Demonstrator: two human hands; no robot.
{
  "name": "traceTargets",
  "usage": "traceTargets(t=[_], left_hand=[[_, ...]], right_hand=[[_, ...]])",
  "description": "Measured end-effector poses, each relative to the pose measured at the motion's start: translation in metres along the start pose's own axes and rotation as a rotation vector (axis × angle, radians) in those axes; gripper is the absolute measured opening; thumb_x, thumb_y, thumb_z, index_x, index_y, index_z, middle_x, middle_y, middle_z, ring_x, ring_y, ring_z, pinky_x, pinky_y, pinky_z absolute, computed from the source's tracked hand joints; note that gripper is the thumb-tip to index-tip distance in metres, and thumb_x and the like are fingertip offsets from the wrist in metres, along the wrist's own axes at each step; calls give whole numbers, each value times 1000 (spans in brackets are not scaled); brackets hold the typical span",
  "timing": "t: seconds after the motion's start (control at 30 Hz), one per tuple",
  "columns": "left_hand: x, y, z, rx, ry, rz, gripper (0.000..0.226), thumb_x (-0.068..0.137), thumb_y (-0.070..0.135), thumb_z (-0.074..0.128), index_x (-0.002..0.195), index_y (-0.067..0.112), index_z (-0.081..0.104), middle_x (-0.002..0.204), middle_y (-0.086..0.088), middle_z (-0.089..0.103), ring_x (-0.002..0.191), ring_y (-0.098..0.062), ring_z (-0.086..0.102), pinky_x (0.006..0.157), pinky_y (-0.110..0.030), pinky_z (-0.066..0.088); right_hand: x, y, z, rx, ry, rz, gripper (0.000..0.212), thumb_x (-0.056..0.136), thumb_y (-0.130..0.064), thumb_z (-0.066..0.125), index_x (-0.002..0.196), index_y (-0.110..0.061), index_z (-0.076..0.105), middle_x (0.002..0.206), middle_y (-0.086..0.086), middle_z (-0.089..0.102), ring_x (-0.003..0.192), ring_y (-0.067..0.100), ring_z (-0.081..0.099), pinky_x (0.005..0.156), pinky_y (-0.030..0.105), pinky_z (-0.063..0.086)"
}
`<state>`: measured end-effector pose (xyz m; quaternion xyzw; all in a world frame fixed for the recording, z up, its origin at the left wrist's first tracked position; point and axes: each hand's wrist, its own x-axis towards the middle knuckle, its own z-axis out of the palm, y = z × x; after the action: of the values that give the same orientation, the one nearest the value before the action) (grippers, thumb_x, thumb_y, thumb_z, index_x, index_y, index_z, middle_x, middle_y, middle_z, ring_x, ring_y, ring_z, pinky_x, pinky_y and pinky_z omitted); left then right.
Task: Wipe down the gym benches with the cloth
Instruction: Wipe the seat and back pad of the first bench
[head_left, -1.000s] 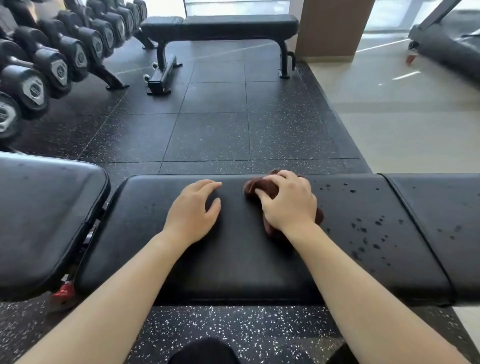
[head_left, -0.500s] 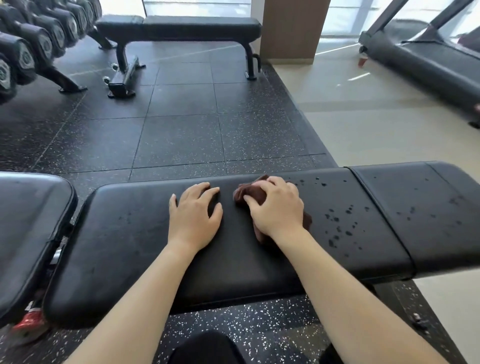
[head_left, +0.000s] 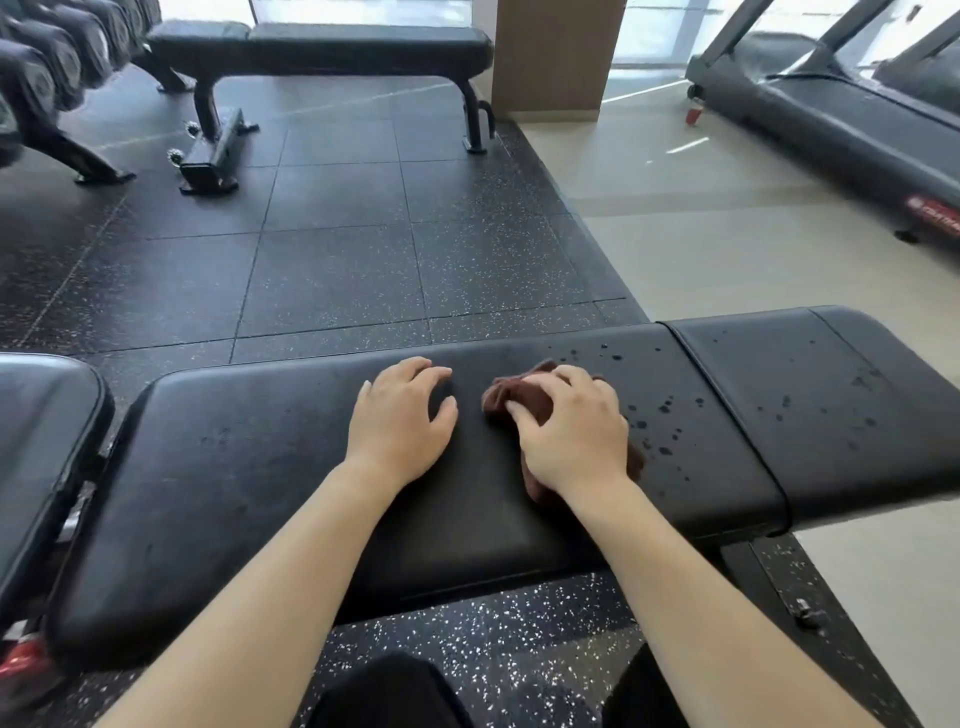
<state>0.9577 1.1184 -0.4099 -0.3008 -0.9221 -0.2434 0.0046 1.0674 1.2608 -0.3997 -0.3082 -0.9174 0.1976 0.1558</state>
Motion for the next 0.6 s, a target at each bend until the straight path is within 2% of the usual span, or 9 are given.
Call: traceTargets(t=[0.13,0.27,0.43,0.5,0.6], left_hand=[[-3,9,14,-4,23,3,40,88,37,49,127,30,52,141,7,43,133,-14,32,113,-52,10],[-8,3,17,20,52,44,41,88,36,49,128,30,52,142,6,43,134,-13,33,113,-49,11],[-9,3,17,-1,65,50,40,88,35,50,127,29,53,142,5,44,134,-13,32,113,-50,10],[-9,3,17,-3,65,48,40,88,35,50,128,29,53,142,5,43,135,-13,32,113,-49,10],[-9,4,16,-1,56,44,41,88,35,49,128,29,52,143,6,42,135,-13,31,113,-49,9]], right_hand=[[59,-12,3,11,-69,35,37,87,-49,56,120,-31,59,132,-3,50,121,29,42,100,45,39],[48,-9,-3,-24,-125,-24,39,87,-47,55,122,-29,59,132,-1,51,120,29,43,102,44,37],[-26,18,-10,20,44,-75,30,83,-46,59,109,-33,65,126,-4,55,114,27,46,95,45,42],[-16,17,-5,-3,61,-24,30,83,-48,59,109,-33,64,125,-5,55,114,27,45,92,45,42],[33,1,0,-29,-18,44,35,87,-49,55,117,-33,60,130,-5,51,119,28,42,95,45,38]])
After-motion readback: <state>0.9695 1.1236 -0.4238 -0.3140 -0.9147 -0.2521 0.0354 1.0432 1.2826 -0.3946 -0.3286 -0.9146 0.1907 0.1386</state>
